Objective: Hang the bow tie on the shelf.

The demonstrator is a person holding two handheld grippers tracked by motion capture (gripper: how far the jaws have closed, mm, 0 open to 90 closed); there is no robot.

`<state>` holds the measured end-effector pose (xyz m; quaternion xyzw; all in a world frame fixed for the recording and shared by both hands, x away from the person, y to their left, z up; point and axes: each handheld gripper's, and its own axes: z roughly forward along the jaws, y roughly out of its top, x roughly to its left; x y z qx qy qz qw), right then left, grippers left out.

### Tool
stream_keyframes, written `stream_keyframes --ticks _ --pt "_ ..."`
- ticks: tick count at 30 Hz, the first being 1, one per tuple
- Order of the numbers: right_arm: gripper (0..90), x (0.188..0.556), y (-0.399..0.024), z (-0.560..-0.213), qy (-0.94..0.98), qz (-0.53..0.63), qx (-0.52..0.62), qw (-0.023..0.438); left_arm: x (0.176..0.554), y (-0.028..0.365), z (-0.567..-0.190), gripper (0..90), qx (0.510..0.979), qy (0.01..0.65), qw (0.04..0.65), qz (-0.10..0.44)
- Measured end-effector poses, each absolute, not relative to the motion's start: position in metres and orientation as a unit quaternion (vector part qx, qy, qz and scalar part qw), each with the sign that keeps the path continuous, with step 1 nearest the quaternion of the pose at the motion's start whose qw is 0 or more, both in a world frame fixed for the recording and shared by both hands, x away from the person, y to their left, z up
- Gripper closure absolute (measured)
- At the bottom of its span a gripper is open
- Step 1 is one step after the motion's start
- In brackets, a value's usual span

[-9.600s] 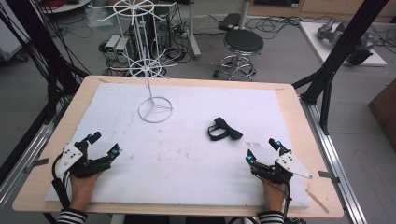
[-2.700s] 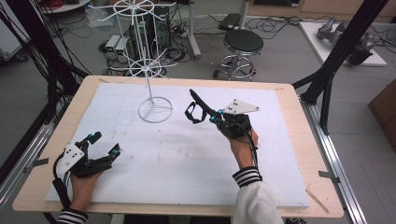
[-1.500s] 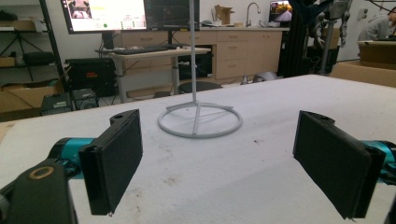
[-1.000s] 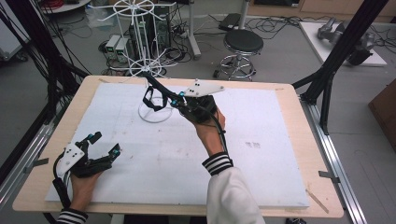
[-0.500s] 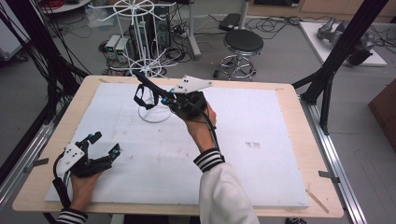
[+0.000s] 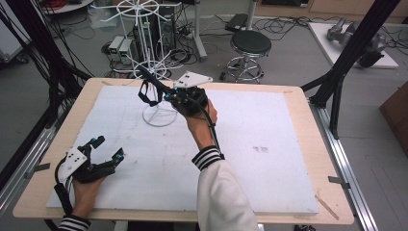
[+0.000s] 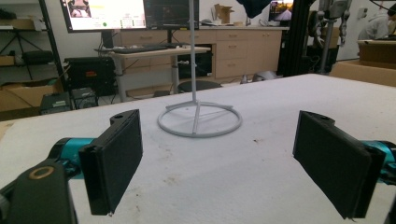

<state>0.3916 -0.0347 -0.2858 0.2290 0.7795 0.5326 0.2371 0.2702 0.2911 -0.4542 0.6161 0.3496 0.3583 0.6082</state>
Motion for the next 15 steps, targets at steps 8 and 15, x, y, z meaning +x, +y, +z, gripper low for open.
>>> stream_keyframes --ticks 8,15 --pt "85.4 0.402 -0.030 -0.293 0.776 0.530 0.248 0.235 0.270 0.291 -0.454 16.2 0.616 0.349 0.609 0.358" --pt "85.4 0.406 -0.030 -0.297 0.776 0.525 0.254 0.240 0.270 0.291 -0.454 16.2 0.615 0.349 0.610 0.358"
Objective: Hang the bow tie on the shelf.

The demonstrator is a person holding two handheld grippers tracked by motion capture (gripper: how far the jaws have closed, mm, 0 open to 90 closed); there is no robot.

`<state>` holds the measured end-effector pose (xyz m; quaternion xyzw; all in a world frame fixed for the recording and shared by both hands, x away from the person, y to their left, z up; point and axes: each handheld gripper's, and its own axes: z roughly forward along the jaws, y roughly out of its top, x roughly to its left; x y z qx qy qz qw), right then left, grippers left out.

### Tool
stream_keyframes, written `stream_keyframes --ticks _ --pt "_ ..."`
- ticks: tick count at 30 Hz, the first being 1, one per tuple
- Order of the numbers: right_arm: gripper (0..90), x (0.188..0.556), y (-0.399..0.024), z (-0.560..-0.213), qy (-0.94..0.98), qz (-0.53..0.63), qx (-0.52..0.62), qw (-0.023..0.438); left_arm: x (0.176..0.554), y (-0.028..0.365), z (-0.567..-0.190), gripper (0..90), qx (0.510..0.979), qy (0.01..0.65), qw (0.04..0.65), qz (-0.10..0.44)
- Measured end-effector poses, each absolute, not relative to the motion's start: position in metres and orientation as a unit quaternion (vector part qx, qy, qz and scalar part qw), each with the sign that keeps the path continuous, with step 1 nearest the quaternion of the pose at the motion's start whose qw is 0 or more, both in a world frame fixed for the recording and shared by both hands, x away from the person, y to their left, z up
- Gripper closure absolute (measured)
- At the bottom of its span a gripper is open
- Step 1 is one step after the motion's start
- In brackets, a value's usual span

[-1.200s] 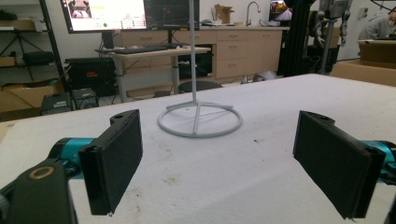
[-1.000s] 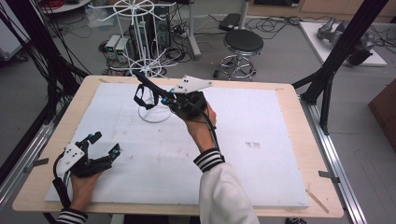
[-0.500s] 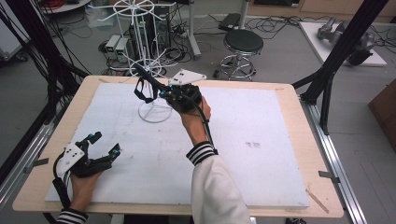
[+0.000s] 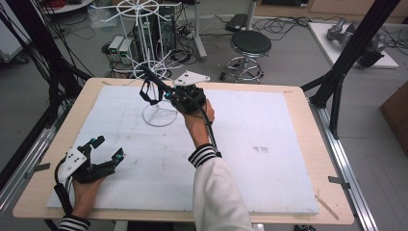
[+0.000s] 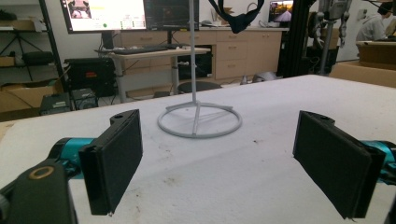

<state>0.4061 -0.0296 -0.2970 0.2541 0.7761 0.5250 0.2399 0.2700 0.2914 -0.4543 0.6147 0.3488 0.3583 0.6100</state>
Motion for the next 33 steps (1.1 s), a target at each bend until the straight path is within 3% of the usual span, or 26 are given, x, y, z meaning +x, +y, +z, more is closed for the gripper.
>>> stream_keyframes --ticks 10,15,17,19,25,28,33 --pt "82.9 0.411 -0.031 -0.304 0.782 0.512 0.267 0.233 0.270 0.291 -0.454 16.2 0.612 0.350 0.613 0.358" --pt "74.4 0.411 -0.032 -0.305 0.781 0.511 0.271 0.234 0.270 0.291 -0.454 16.2 0.611 0.349 0.613 0.358" --pt "66.0 0.411 -0.033 -0.306 0.781 0.510 0.271 0.237 0.270 0.291 -0.455 16.2 0.611 0.350 0.613 0.359" --pt "50.1 0.408 -0.033 -0.308 0.780 0.504 0.278 0.246 0.270 0.291 -0.454 16.2 0.612 0.351 0.611 0.360" --pt "28.9 0.401 -0.040 -0.312 0.780 0.506 0.276 0.242 0.270 0.290 -0.454 16.2 0.614 0.351 0.608 0.361" --pt "12.0 0.395 -0.044 -0.314 0.775 0.504 0.294 0.243 0.270 0.290 -0.454 16.2 0.615 0.350 0.608 0.361" --pt "10.4 0.377 -0.065 -0.315 0.767 0.521 0.285 0.244 0.270 0.291 -0.454 16.2 0.614 0.350 0.608 0.361"
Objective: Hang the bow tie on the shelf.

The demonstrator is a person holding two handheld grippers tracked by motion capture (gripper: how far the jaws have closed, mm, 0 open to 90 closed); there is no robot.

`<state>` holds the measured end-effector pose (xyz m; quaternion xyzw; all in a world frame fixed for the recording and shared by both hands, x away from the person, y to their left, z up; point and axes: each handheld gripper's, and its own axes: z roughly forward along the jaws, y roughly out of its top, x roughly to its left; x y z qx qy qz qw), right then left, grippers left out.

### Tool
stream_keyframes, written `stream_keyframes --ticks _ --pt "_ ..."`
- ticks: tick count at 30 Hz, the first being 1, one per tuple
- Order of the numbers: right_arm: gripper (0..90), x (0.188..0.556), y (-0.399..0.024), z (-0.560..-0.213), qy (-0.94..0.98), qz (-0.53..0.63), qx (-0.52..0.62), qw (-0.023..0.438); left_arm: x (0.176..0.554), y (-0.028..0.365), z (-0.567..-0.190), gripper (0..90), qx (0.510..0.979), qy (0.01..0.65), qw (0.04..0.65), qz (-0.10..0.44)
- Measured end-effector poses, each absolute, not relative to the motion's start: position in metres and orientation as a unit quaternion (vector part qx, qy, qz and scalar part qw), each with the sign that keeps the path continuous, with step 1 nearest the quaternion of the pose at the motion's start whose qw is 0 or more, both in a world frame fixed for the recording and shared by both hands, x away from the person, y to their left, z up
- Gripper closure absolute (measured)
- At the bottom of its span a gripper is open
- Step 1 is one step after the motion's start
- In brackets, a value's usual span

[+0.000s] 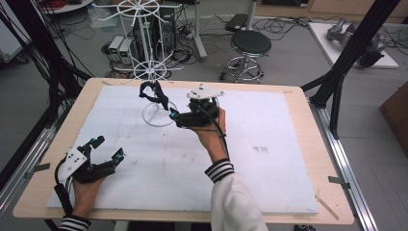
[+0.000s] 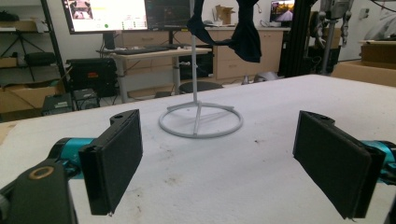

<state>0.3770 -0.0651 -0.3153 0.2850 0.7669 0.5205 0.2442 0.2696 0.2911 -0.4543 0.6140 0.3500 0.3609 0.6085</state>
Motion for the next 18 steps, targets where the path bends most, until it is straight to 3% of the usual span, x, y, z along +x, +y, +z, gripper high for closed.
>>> stream_keyframes --ticks 8,18 --pt "10.4 0.327 -0.142 -0.329 0.735 0.545 0.291 0.279 0.269 0.292 -0.455 16.2 0.610 0.349 0.612 0.362" --pt "10.5 0.276 -0.245 -0.382 0.675 0.563 0.345 0.330 0.269 0.291 -0.454 16.2 0.613 0.348 0.611 0.361"
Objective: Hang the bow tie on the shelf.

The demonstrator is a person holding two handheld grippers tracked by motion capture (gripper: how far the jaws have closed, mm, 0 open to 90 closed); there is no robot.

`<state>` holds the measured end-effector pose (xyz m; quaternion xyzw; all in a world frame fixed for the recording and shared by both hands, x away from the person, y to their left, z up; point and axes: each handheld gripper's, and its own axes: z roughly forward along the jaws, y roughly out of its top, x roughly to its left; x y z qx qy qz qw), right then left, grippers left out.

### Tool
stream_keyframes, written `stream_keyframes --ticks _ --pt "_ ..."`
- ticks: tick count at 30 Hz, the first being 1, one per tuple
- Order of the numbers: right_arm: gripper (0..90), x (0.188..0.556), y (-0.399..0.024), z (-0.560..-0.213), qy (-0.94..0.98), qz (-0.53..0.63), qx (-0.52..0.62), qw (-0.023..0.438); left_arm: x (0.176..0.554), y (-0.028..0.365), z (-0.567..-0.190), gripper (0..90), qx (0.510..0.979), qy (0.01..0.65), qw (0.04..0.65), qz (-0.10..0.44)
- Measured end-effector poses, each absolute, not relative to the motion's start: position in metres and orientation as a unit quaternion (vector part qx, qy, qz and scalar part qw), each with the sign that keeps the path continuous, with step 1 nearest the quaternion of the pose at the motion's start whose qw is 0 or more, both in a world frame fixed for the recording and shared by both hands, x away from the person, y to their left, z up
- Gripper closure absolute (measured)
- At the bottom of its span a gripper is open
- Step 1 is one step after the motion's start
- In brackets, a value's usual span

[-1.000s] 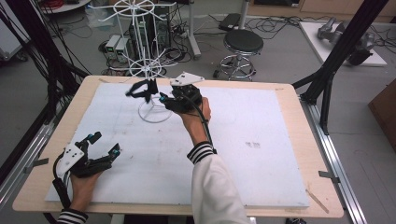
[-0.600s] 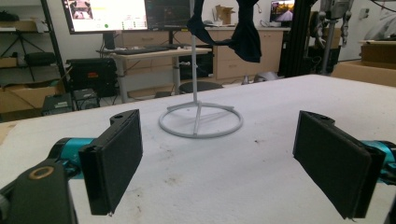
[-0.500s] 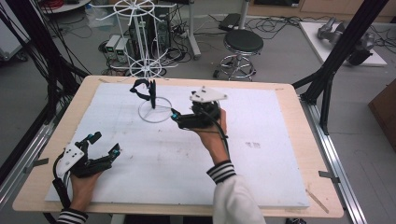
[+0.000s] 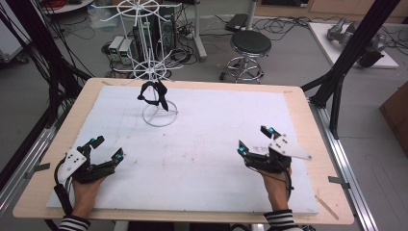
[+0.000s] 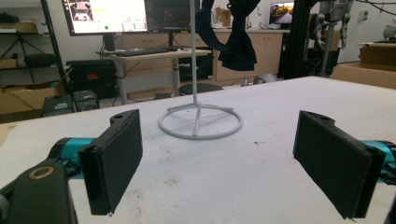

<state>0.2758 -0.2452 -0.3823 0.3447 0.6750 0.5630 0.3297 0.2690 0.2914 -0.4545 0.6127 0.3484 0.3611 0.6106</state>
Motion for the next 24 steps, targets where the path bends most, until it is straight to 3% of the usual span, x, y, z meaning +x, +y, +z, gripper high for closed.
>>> stream_keyframes --ticks 7,13,24 --pt "10.5 0.262 -0.270 -0.426 0.644 0.570 0.354 0.368 0.269 0.291 -0.455 16.2 0.610 0.348 0.612 0.363" --pt "10.5 0.264 -0.271 -0.448 0.630 0.578 0.369 0.365 0.268 0.291 -0.455 16.2 0.609 0.347 0.613 0.364" --pt "10.5 0.263 -0.270 -0.454 0.625 0.583 0.368 0.367 0.268 0.291 -0.455 16.2 0.609 0.348 0.612 0.364"
